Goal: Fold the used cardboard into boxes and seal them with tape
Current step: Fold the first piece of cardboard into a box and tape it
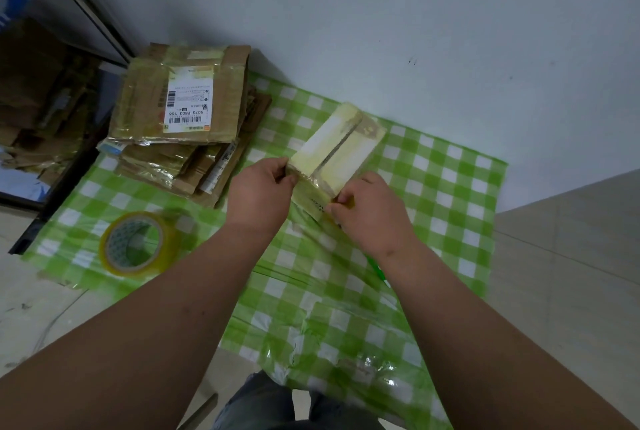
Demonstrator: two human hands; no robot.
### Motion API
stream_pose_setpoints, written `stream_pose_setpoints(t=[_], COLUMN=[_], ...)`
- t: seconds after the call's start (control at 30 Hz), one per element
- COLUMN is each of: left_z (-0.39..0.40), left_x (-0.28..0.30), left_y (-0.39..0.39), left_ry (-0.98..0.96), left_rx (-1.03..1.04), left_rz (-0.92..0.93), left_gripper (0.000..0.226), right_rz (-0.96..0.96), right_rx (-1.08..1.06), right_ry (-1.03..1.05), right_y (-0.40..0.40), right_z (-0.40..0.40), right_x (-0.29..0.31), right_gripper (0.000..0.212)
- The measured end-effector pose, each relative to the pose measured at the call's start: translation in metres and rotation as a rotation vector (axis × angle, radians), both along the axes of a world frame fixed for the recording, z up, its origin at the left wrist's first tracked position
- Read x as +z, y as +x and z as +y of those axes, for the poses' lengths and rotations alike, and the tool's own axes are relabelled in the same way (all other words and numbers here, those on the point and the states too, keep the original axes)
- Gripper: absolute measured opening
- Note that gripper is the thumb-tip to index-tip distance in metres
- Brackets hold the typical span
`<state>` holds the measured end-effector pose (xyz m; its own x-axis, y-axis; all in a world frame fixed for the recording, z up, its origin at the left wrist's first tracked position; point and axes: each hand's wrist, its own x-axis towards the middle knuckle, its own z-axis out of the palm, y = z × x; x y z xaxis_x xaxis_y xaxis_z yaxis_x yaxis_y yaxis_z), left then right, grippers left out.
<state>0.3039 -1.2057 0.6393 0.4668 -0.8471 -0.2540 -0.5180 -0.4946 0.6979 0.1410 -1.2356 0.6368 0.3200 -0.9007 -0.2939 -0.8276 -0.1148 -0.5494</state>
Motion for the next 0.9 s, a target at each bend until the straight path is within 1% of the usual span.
stream_pose_setpoints(t=[0.07,0.17,0.2,0.23,0.27,0.33,0.4,0.47,0.53,0.6,0.63,0.7,0.77,0.83,0.87,0.9], left_z=[-0.004,-0.01,-0.011,-0.011,-0.01,-0.009,-0.009,-0.01,-0.012,-0.013,-0.014,-0.018,-0.023,-0.028,-0.03,-0.031], left_x=[0.001,-0.001,-0.002,-0.002,-0.002,-0.004,-0.005,-0.005,-0.006,-0.006,-0.006,-0.004,-0.003,-0.001,-0.001,-0.001], left_y=[-0.002,-0.007,-0.009,-0.01,-0.012,-0.014,-0.016,-0.018,-0.018,-0.017,-0.016,-0.013,-0.008,-0.004,-0.003,-0.002], left_ry=[0.016,0.091,0.119,0.142,0.156,0.155,0.166,0.181,0.183,0.187,0.181,0.161,0.144,0.138,0.142,0.144], left_rx=[0.056,0.061,0.049,0.034,0.015,-0.023,-0.044,-0.048,-0.051,-0.08,-0.101,-0.137,-0.158,-0.164,-0.164,-0.166], left_rz=[0.1,0.376,0.438,0.475,0.491,0.488,0.448,0.411,0.395,0.349,0.317,0.223,0.155,0.163,0.173,0.188], left_gripper=[0.037,0.036,0.035,0.042,0.053,0.071,0.085,0.09,0.088,0.084,0.081,0.073,0.057,0.041,0.038,0.041], right_rz=[-0.029,-0.073,-0.106,-0.141,-0.173,-0.211,-0.229,-0.28,-0.39,-0.471,-0.459,-0.401,-0.434,-0.502,-0.533,-0.559], right_rx=[-0.003,-0.014,-0.023,-0.033,-0.048,-0.083,-0.099,-0.122,-0.204,-0.334,-0.385,-0.416,-0.433,-0.454,-0.456,-0.447], right_ry=[0.005,0.033,0.044,0.056,0.073,0.104,0.129,0.173,0.222,0.269,0.285,0.315,0.363,0.415,0.444,0.472], right_y=[0.005,0.01,0.011,0.012,0.012,0.01,0.008,0.005,0.003,0.002,0.002,0.002,0.004,0.005,0.006,0.006], right_z=[0.007,0.019,0.022,0.024,0.025,0.025,0.025,0.027,0.032,0.038,0.04,0.043,0.046,0.047,0.048,0.05], right_x=[0.001,0.001,0.001,0.001,0.0,-0.003,-0.005,-0.005,-0.006,-0.007,-0.009,-0.014,-0.017,-0.019,-0.02,-0.02], right_gripper=[0.017,0.027,0.03,0.032,0.033,0.035,0.038,0.037,0.032,0.038,0.041,0.037,0.031,0.036,0.039,0.041])
